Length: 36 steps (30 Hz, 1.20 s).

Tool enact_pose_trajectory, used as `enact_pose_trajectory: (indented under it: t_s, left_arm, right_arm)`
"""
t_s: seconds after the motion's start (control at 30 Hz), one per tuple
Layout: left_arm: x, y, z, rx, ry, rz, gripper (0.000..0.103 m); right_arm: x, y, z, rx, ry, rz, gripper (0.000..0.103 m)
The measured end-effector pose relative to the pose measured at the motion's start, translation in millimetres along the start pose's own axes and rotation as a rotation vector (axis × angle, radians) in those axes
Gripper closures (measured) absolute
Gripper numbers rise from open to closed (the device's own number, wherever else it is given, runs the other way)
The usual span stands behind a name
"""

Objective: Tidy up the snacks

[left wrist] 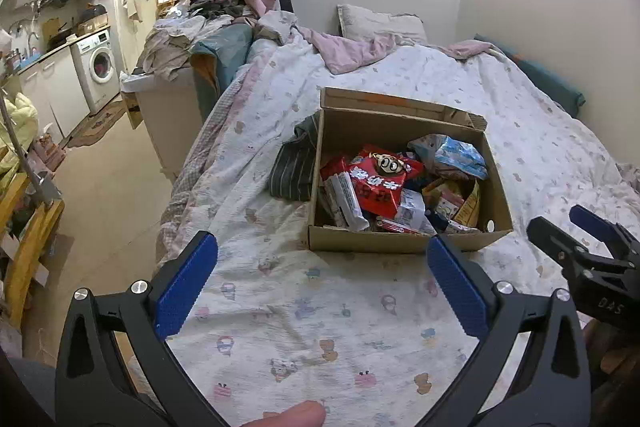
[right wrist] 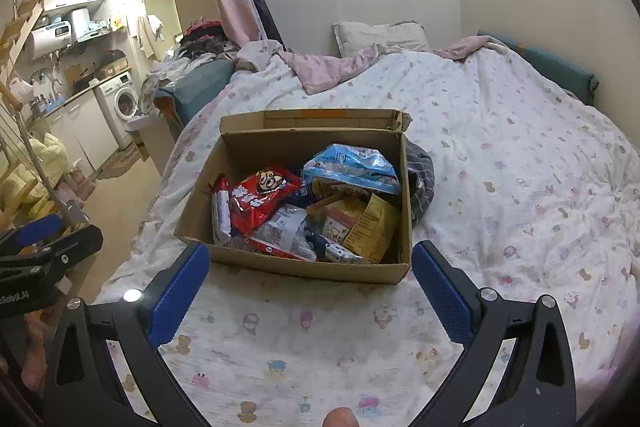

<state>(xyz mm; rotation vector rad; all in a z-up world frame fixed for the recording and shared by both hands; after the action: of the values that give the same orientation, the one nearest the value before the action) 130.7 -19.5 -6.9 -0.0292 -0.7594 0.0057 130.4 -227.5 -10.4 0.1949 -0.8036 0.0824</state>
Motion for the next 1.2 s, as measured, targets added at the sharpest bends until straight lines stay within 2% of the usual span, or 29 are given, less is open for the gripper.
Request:
enact_pose_trajectory:
  t_s: [0.27,1.2]
  left_arm:
    - [0.4,-2.4,-3.4,-0.006,0.007,0.005,0.0]
    - [-1.2,-3.6,-8.1,0.005,0.006,0.003,0.0]
  right_arm:
    - [-0.1,6.2,-2.9,-0.017,-0.002,0.029,0.0]
    - [0.1,0.9,-5.3,-0.028,0.003,0.016,0.0]
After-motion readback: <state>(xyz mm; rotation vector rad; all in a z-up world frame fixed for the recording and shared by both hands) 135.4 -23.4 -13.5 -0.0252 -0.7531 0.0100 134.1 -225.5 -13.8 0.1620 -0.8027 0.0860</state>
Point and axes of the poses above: each gripper's, at about its wrist camera, not at the fingertips, and z roughly against the way its jaws point, y to its left, x to its top, the point moved 7 cm from there along -z, roughly the way its jaws point, and after that the axes turned 6 degrees about y, right-handed, at the moved point
